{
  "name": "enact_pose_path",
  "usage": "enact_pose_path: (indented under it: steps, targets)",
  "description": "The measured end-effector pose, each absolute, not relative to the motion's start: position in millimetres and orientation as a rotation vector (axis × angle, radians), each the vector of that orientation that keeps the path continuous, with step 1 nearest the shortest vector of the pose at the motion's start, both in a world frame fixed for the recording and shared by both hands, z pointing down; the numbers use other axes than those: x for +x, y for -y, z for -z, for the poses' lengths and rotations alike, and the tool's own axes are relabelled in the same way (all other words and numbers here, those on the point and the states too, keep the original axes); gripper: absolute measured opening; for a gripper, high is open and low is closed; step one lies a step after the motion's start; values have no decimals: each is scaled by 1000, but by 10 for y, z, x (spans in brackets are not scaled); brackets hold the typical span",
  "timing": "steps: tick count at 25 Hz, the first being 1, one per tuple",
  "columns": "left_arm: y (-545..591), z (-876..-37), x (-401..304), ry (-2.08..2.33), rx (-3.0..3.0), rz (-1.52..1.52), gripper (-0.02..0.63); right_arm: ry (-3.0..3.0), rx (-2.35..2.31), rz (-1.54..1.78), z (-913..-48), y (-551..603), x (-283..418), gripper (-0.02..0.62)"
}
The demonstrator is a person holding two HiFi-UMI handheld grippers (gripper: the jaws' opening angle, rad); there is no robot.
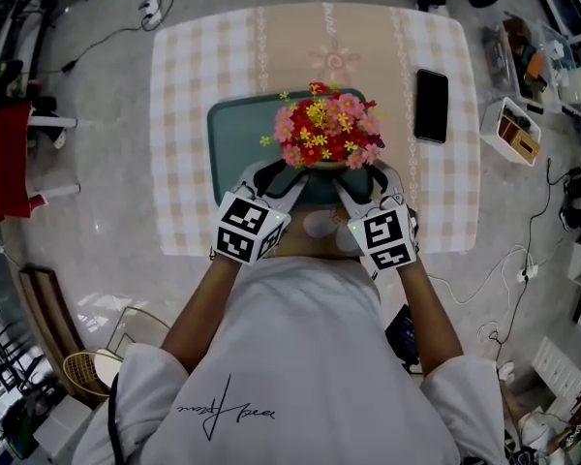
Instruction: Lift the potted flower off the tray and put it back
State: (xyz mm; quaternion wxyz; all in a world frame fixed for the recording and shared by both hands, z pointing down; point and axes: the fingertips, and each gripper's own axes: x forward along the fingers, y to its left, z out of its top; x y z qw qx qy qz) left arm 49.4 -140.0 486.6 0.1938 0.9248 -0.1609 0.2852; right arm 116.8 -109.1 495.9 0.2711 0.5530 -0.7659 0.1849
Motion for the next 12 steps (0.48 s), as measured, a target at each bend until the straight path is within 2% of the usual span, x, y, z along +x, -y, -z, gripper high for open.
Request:
enact_pose_path:
  steps: [8, 12]
  targets:
    - [1217, -4737, 539, 452, 2628, -802, 137, 2119, 1544, -487, -4729, 1023, 1200, 170]
    - [1150, -4673, 566, 455, 2636, -780, 120, 2156, 1557, -479, -4641, 995, 1199, 164]
